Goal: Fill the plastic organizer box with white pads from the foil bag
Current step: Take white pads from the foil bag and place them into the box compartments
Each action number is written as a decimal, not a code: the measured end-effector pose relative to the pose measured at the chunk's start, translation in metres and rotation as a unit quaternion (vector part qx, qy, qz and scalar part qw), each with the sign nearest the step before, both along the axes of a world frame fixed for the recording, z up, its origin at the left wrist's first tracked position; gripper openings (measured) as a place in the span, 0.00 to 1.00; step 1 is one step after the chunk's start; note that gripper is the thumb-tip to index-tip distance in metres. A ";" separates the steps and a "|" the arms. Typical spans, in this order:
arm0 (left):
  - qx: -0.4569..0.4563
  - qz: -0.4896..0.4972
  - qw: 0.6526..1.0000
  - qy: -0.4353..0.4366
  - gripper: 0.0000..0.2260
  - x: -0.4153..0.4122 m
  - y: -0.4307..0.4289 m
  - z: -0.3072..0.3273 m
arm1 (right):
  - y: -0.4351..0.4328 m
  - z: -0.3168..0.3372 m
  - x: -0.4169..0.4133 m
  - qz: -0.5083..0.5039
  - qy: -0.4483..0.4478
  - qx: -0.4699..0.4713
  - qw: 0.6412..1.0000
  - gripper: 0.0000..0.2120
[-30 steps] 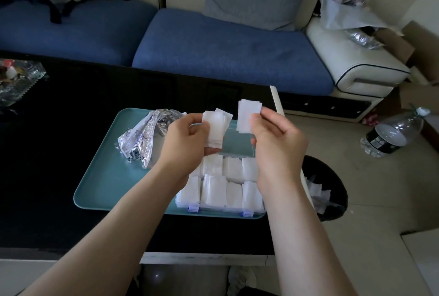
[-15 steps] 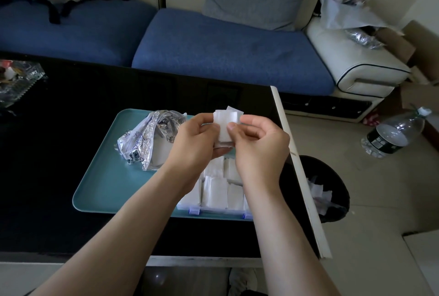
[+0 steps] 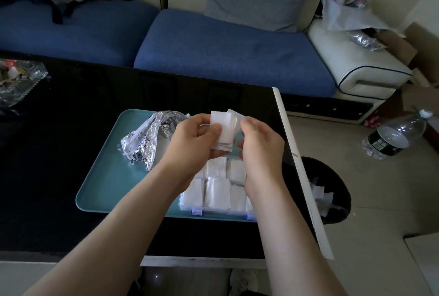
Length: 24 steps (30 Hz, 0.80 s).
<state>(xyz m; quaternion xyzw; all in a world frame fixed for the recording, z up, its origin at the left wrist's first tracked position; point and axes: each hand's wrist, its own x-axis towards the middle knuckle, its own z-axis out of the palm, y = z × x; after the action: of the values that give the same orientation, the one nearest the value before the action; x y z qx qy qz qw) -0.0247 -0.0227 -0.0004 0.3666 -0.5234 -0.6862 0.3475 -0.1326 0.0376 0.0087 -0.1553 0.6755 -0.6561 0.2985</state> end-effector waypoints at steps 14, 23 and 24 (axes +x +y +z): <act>0.061 0.012 0.998 -0.032 0.10 0.005 -0.007 -0.001 | 0.005 0.002 -0.008 0.047 0.127 -0.059 0.989 0.04; 0.059 -0.018 0.997 -0.037 0.10 0.005 -0.007 -0.003 | 0.005 -0.006 -0.007 0.108 0.212 0.043 0.970 0.20; 0.066 -0.010 0.997 -0.033 0.11 0.006 -0.008 -0.003 | 0.005 -0.005 -0.007 0.121 0.184 0.051 0.974 0.20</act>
<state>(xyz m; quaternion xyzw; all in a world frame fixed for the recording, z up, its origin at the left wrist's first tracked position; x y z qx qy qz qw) -0.0189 -0.0305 -0.0038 0.4059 -0.4915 -0.7105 0.2982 -0.1392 0.0427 0.0036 -0.3386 0.7276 -0.5400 0.2535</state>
